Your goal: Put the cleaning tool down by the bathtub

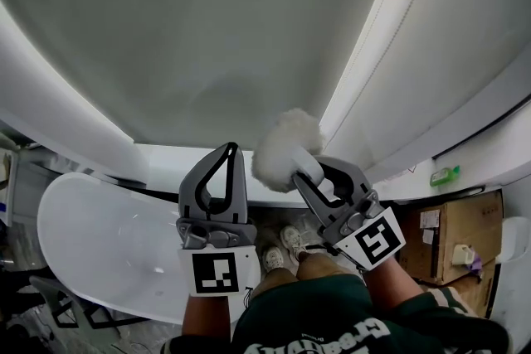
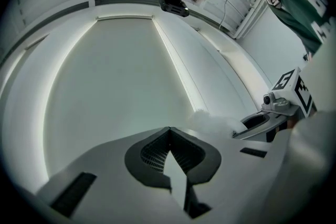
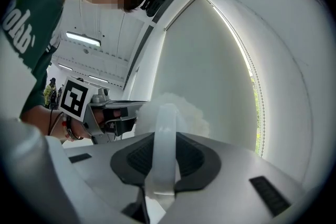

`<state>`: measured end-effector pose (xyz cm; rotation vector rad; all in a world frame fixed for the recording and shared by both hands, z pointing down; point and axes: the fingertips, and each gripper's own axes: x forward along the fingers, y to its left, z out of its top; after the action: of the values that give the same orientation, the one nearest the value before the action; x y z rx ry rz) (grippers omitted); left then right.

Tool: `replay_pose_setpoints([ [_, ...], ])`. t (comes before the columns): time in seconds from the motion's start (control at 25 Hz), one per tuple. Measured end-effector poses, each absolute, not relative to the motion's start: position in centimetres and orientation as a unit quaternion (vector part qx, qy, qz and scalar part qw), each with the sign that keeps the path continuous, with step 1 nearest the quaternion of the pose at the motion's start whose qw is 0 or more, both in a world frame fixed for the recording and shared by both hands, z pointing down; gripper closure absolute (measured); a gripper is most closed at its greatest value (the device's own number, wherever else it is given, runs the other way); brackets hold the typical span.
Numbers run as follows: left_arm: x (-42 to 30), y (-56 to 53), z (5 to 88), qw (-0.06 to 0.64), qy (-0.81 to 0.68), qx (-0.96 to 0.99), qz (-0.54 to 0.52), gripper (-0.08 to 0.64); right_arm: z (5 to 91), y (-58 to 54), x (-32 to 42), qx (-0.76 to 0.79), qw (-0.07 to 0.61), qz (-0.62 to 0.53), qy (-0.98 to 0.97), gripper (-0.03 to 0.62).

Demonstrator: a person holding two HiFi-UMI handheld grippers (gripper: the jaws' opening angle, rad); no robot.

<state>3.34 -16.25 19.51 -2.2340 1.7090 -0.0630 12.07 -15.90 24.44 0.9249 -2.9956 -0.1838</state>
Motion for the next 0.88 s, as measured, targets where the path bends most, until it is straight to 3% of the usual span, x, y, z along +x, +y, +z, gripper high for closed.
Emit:
replay_pose_setpoints([
  [0.88, -1.7, -16.6, 20.2, 0.137, 0.731, -0.664, -0.073, 0.554, 25.6, -19.6, 7.1, 0.139, -0.025, -0.042, -0.989, 0.499],
])
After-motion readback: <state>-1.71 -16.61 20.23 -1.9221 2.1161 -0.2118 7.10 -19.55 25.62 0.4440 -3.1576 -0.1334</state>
